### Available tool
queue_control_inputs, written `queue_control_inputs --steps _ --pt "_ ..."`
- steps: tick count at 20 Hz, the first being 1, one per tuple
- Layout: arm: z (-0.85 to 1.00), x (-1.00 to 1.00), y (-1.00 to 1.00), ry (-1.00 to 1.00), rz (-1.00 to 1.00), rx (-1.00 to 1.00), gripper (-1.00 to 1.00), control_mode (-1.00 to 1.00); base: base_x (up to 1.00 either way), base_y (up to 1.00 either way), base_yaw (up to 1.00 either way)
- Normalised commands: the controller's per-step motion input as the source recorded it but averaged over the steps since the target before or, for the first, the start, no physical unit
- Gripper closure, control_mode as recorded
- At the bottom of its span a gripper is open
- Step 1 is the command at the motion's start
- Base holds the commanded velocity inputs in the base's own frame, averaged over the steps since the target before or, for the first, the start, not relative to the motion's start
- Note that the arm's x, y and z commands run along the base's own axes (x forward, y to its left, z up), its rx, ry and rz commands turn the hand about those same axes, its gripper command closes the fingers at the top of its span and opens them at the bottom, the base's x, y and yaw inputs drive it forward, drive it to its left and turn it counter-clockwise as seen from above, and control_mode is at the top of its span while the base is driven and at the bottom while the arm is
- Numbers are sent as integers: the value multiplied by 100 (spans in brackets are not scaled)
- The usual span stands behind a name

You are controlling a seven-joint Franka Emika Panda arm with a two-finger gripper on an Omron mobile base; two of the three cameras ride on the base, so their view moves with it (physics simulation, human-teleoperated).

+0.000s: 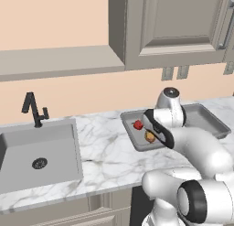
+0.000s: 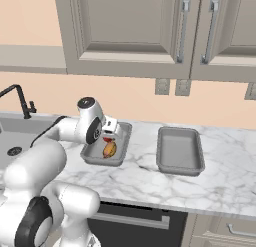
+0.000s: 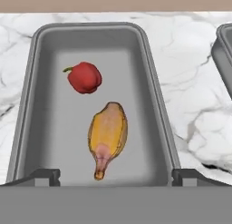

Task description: Place one bell pepper and one chicken drumstick in each tupperware on the nearby counter, to pack two identical lunches.

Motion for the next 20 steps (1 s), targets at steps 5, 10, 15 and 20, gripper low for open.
queue_control_inputs --steps 5,10,15,20 --pt "20 -89 -5 -18 0 -1 -100 -100 0 0 0" --pt "-1 -68 0 -16 0 -3 -100 -100 0 0 0" --pt "30 -98 -4 -20 0 0 -100 -100 0 0 0" --pt "72 -92 -1 -10 0 0 -100 -100 0 0 0"
